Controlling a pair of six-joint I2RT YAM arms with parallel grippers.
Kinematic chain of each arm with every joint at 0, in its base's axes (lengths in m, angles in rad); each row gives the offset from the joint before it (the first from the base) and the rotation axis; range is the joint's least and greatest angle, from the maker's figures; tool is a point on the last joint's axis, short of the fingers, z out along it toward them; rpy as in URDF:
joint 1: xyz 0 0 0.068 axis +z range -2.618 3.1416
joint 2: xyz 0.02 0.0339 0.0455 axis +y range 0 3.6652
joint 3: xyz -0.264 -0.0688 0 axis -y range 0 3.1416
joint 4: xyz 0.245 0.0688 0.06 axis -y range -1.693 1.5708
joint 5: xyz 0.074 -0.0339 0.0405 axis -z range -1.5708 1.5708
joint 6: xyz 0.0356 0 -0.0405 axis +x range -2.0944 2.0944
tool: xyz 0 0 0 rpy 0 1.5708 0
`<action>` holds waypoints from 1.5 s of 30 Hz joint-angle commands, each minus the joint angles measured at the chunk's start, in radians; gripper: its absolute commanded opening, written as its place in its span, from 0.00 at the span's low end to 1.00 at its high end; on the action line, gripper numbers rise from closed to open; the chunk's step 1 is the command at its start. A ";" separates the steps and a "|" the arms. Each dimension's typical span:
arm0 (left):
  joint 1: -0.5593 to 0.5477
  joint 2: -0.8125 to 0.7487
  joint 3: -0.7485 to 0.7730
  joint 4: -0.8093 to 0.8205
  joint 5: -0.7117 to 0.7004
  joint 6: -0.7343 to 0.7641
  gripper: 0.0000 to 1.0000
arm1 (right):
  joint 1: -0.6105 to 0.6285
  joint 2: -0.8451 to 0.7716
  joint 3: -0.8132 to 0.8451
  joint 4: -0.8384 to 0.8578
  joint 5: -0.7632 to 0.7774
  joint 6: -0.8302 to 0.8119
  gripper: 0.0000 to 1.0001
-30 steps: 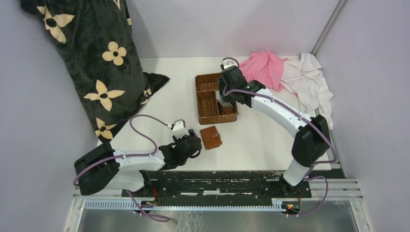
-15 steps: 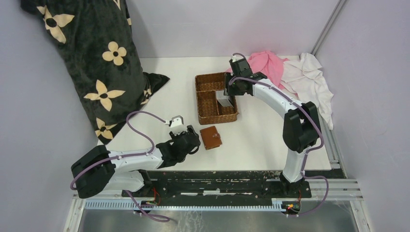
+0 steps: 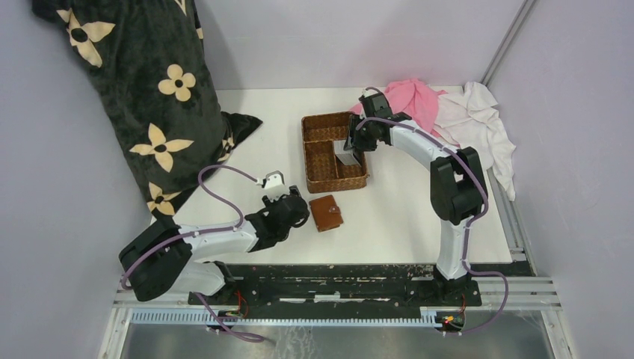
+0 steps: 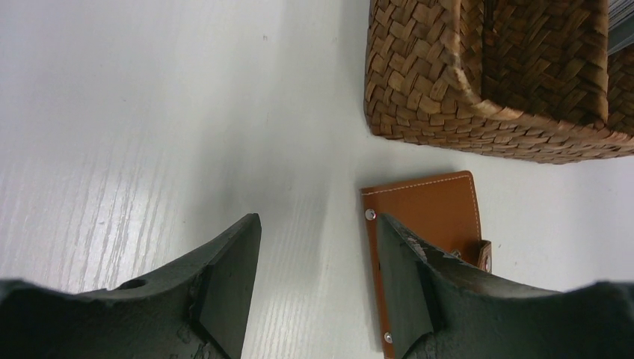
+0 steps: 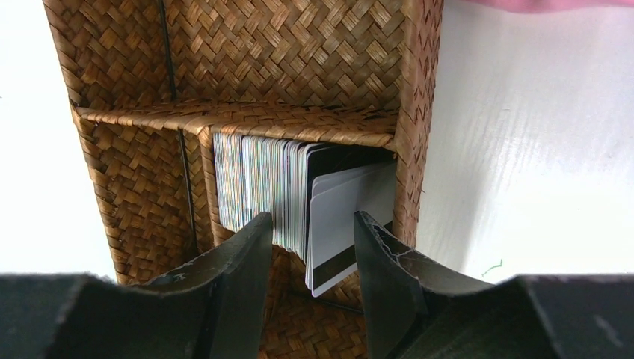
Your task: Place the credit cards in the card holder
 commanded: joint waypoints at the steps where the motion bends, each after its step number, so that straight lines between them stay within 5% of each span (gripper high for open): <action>1: 0.033 0.024 0.036 0.083 0.013 0.066 0.66 | -0.012 0.026 0.051 0.043 -0.033 0.026 0.51; 16: 0.173 0.183 0.067 0.288 0.168 0.131 0.66 | -0.017 0.008 0.019 0.072 -0.092 0.074 0.43; 45: 0.209 0.279 0.088 0.349 0.258 0.157 0.66 | 0.035 -0.035 0.067 0.008 -0.021 0.059 0.20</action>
